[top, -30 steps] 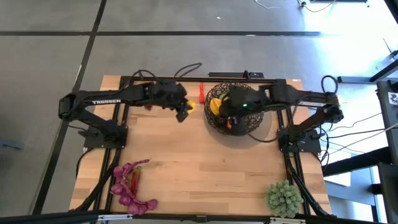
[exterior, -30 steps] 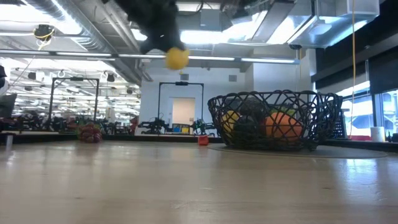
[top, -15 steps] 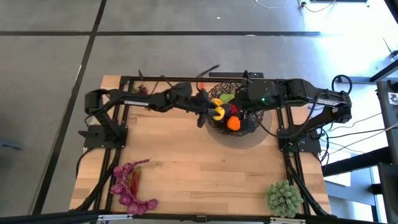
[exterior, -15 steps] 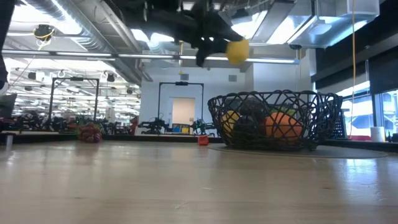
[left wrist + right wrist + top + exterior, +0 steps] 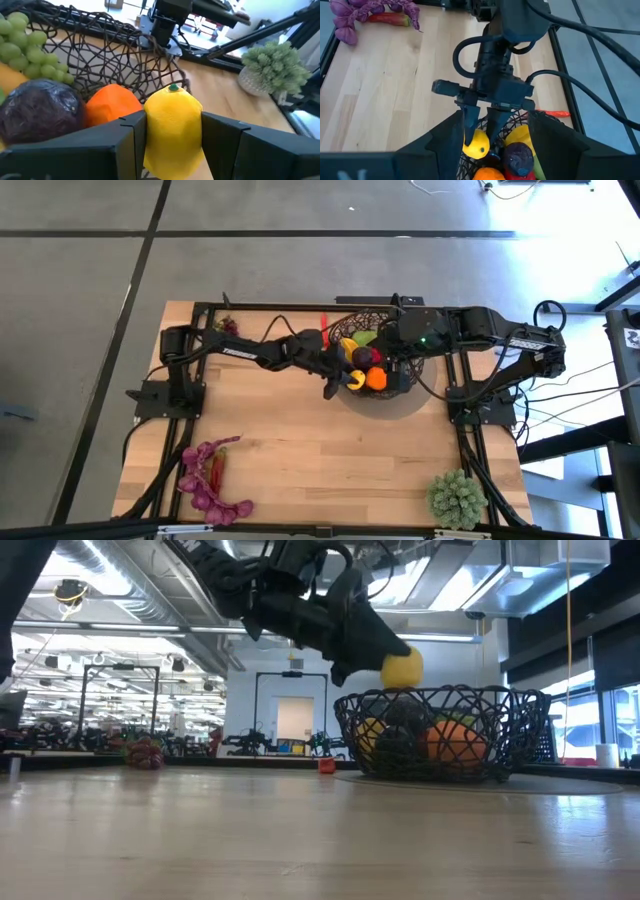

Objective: Build produce basket
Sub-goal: Put the lemon into the black wire basket

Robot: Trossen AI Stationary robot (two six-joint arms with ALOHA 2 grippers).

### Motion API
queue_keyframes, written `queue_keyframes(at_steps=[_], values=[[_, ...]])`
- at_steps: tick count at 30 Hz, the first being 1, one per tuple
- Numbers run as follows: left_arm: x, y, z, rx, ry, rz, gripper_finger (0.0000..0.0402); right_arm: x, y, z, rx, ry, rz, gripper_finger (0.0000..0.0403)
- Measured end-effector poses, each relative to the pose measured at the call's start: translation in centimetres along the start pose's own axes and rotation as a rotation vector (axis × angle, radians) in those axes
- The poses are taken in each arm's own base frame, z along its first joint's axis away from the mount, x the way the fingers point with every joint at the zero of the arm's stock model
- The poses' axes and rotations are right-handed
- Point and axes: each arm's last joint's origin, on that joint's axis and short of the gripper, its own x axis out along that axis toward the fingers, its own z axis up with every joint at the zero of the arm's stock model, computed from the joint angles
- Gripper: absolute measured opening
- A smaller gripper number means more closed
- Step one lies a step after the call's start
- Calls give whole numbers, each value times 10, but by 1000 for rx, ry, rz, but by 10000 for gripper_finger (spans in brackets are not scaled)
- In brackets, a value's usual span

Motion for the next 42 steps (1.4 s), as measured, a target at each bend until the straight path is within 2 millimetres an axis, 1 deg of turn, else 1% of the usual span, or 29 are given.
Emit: queue_keyframes(at_steps=[11, 22, 26, 35, 42], values=[[0, 3, -2, 102, 14, 82, 125, 0, 0, 0, -1, 1, 1, 215], [0, 8, -8, 80, 60, 106, 139, 0, 0, 0, -1, 2, 1, 215], [0, 12, -9, 33, 55, 179, 140, 0, 0, 0, -1, 2, 1, 215], [-1, 14, -8, 42, 47, 227, 142, 0, 0, 0, -1, 2, 1, 215], [-2, 16, -8, 32, 46, 231, 165, 0, 0, 0, -1, 1, 1, 215]])
